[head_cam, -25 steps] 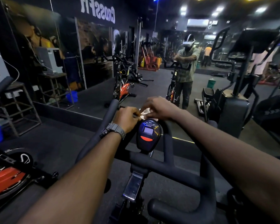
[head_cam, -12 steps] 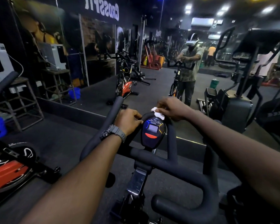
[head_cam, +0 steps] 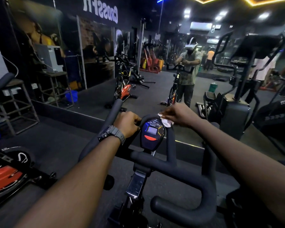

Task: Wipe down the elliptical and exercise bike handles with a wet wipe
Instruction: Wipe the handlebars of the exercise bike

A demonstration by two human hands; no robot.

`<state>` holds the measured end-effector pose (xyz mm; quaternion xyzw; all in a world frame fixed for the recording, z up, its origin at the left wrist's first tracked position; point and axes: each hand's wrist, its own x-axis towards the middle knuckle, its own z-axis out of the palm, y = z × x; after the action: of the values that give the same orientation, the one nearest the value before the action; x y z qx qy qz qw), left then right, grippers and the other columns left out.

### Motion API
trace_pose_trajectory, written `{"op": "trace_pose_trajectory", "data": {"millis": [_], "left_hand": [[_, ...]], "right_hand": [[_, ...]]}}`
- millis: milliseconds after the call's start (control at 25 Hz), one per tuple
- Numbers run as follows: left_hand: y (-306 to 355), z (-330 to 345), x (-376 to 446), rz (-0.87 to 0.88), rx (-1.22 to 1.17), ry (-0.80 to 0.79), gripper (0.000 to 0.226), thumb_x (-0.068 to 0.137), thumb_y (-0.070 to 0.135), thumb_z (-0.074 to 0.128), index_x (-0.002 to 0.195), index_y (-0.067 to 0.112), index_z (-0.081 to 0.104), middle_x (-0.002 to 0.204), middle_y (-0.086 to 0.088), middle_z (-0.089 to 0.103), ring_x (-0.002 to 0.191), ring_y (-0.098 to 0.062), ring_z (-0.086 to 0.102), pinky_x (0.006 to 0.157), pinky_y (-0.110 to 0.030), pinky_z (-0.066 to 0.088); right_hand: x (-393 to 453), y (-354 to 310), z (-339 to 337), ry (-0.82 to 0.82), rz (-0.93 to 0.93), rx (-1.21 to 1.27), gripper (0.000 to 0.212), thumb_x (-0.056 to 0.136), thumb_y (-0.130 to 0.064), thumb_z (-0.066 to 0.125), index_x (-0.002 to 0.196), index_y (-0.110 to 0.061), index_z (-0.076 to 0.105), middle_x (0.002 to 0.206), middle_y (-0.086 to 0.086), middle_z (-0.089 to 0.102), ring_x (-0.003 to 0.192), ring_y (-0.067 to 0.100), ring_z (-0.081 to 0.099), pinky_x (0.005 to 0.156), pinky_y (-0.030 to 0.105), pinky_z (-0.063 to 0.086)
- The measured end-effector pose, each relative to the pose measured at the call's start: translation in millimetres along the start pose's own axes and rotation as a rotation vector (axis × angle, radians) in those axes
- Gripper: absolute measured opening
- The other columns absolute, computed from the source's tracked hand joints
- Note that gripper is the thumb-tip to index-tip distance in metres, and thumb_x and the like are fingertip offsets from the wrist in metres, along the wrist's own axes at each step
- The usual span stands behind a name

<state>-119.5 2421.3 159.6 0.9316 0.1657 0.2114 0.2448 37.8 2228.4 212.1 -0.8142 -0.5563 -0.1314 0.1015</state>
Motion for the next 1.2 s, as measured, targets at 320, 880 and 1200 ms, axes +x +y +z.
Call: {"op": "trace_pose_trajectory", "data": {"millis": [320,880,1200], "left_hand": [[4,-7,-15,0.069,0.218,-0.023,0.049,0.084,0.009,0.061,0.128,0.031,0.064,0.123,-0.007,0.068,0.116,-0.03,0.061,0.092,-0.03,0.049],[-2,-3,-28,-0.048,0.277,-0.009,0.017,0.08,0.027,0.068,0.095,0.02,0.072,0.097,-0.012,0.073,0.099,-0.035,0.067,0.073,-0.03,0.05],[-20,-6,-39,-0.096,0.224,-0.065,0.024,0.076,0.036,0.073,0.092,0.017,0.074,0.092,-0.011,0.073,0.093,-0.031,0.069,0.068,-0.027,0.048]], "right_hand": [[-6,-6,14,-0.018,0.074,-0.087,0.038,0.089,-0.015,0.059,0.125,-0.026,0.067,0.103,0.014,0.074,0.095,0.035,0.068,0.08,0.039,0.053],[68,-63,-7,-0.262,0.178,-0.094,0.024,0.089,-0.026,0.069,0.112,-0.022,0.075,0.11,0.004,0.074,0.105,0.02,0.067,0.087,0.024,0.046],[88,-93,-6,-0.374,0.187,-0.315,0.027,0.088,-0.019,0.065,0.113,-0.01,0.071,0.115,0.011,0.07,0.11,0.027,0.065,0.09,0.032,0.051]]}}
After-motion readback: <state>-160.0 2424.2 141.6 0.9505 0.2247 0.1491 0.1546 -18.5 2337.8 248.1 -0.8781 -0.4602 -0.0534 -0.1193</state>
